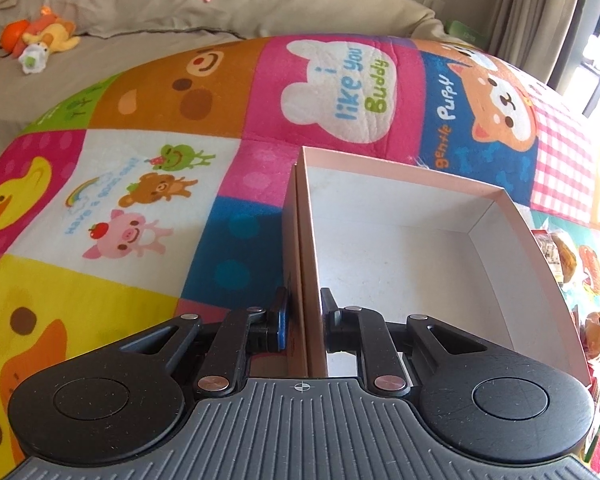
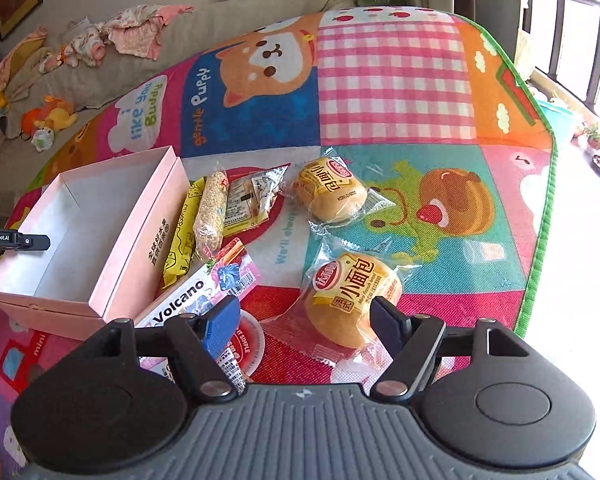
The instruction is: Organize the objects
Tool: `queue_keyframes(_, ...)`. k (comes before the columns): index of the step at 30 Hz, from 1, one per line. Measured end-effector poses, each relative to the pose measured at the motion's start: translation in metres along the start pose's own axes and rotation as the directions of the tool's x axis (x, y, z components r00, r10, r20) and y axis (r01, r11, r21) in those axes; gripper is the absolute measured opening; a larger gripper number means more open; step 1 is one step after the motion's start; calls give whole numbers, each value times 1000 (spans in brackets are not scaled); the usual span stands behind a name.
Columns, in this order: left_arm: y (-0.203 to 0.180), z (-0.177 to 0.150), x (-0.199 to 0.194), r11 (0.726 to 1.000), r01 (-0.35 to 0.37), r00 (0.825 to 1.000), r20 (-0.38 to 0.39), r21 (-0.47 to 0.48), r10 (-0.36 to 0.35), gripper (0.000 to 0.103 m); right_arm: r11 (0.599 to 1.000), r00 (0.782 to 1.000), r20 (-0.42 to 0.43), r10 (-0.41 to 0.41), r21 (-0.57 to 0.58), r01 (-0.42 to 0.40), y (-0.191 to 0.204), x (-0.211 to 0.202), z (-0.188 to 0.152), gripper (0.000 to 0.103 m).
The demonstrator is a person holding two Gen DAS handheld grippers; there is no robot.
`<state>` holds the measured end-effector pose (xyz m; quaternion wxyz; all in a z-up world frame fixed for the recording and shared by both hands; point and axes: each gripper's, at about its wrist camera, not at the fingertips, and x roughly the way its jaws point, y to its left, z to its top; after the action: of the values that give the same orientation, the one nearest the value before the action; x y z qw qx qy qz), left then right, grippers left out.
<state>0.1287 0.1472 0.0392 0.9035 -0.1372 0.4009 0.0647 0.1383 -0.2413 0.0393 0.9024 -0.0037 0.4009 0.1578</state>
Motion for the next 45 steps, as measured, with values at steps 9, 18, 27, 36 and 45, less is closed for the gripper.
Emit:
queue_keyframes(9,1,-3,-2,1000,11,1000,7,-4,-11,19,987,986,29,161,14,-162,30,28,9,74)
queue_keyframes(18,5,-4,-2,999,39,999,12,-12,-39,20,984,996,-8,83,-159,-84,39,10,-18,87)
queue_keyframes(27,8,-5,-2,998,52,999,13,-25,-51,21,983,997,61,-42,-178,53,33,-13,-30,87)
queue_keyframes(36,7,-6,-2,999,46,999,16,-14,-46,21,997,997,17,69,-24,-68,53,31,-4,56)
queue_keyframes(45,10,-15,4,998,55,998,-19,-36,-56,21,989,998,-16,66,-132,-68,65,25,-14,56)
